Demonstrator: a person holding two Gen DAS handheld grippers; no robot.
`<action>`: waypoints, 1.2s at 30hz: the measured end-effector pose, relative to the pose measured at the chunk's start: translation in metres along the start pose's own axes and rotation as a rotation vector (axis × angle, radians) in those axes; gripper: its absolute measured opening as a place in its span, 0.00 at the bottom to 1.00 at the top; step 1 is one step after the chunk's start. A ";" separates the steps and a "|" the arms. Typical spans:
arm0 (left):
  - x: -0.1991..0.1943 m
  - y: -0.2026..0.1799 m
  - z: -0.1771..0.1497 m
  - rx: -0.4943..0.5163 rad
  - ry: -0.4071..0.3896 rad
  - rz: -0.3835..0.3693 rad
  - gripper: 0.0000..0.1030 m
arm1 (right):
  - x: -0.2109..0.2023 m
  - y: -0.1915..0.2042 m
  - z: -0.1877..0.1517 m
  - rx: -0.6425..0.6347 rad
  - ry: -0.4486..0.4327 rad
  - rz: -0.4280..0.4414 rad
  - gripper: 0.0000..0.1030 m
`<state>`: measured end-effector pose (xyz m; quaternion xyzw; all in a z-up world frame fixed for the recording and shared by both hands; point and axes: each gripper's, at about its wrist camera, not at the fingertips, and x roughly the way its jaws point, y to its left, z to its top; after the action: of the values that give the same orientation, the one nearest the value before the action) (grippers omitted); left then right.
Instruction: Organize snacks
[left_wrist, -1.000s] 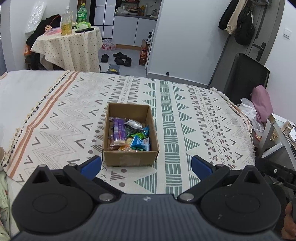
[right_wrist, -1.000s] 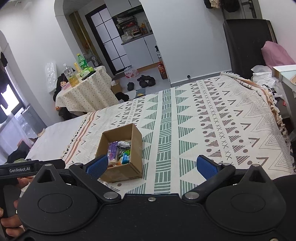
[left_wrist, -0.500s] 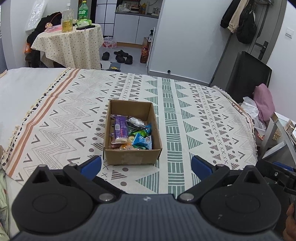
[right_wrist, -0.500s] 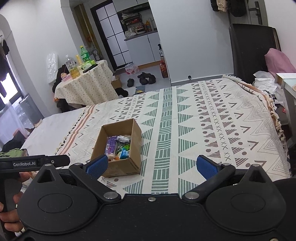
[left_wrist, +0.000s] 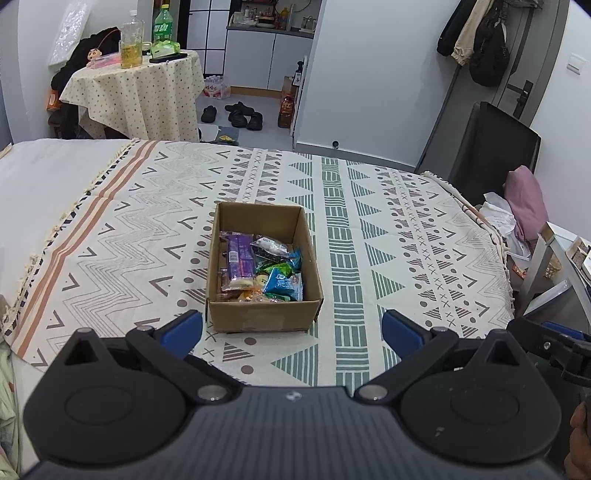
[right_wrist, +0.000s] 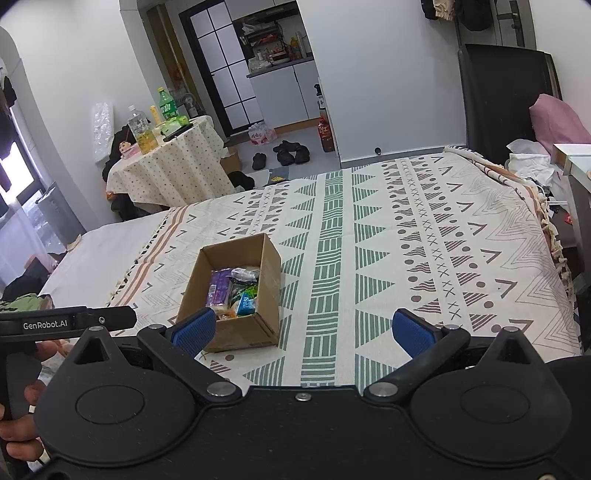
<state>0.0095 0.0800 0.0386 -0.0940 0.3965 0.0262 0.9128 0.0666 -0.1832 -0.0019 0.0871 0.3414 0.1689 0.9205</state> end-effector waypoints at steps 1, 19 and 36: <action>0.000 0.000 0.000 0.002 -0.001 -0.001 1.00 | 0.000 0.000 0.000 0.000 0.000 0.000 1.00; -0.013 -0.012 -0.005 0.047 -0.019 0.007 1.00 | -0.014 -0.005 -0.002 0.000 -0.022 0.006 1.00; -0.021 -0.015 -0.006 0.053 -0.030 0.007 1.00 | -0.026 -0.001 -0.002 -0.015 -0.031 0.011 1.00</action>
<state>-0.0076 0.0642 0.0519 -0.0680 0.3839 0.0203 0.9206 0.0473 -0.1939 0.0113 0.0846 0.3253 0.1752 0.9254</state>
